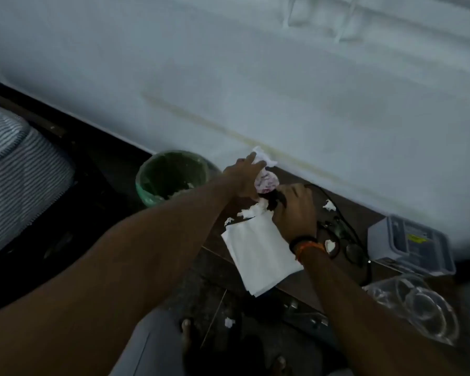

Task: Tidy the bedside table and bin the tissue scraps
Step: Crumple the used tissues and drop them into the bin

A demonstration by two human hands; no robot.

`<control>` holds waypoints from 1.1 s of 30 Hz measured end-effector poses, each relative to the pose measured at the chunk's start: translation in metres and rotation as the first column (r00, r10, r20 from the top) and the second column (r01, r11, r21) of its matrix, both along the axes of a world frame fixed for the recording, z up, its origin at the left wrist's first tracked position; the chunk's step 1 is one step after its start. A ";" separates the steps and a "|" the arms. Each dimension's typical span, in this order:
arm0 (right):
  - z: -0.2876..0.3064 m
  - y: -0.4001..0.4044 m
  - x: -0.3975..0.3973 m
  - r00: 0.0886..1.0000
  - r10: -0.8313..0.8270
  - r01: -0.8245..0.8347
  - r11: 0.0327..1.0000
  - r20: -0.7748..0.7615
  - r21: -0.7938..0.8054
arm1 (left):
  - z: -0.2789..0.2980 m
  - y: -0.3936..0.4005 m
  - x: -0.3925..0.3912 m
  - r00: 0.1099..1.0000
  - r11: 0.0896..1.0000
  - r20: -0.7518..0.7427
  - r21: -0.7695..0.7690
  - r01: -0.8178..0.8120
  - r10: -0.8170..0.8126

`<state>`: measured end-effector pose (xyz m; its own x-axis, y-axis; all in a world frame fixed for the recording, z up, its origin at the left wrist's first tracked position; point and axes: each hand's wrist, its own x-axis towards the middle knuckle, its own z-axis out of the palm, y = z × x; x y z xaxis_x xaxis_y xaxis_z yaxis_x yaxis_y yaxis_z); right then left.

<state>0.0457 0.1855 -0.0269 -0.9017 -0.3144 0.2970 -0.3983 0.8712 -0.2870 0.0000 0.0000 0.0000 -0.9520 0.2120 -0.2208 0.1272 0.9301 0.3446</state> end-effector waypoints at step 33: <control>0.034 -0.021 -0.022 0.937 -0.013 0.007 1.000 0.350 0.019 | -0.026 -0.023 0.031 0.985 0.938 -0.095 0.329 -0.106 0.145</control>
<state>0.0235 0.1645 0.0075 -0.9507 -0.3069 -0.0437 -0.2662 0.8806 -0.3920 0.0305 -0.0235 -0.0255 -0.9904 0.1301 -0.0471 0.0735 0.7831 0.6176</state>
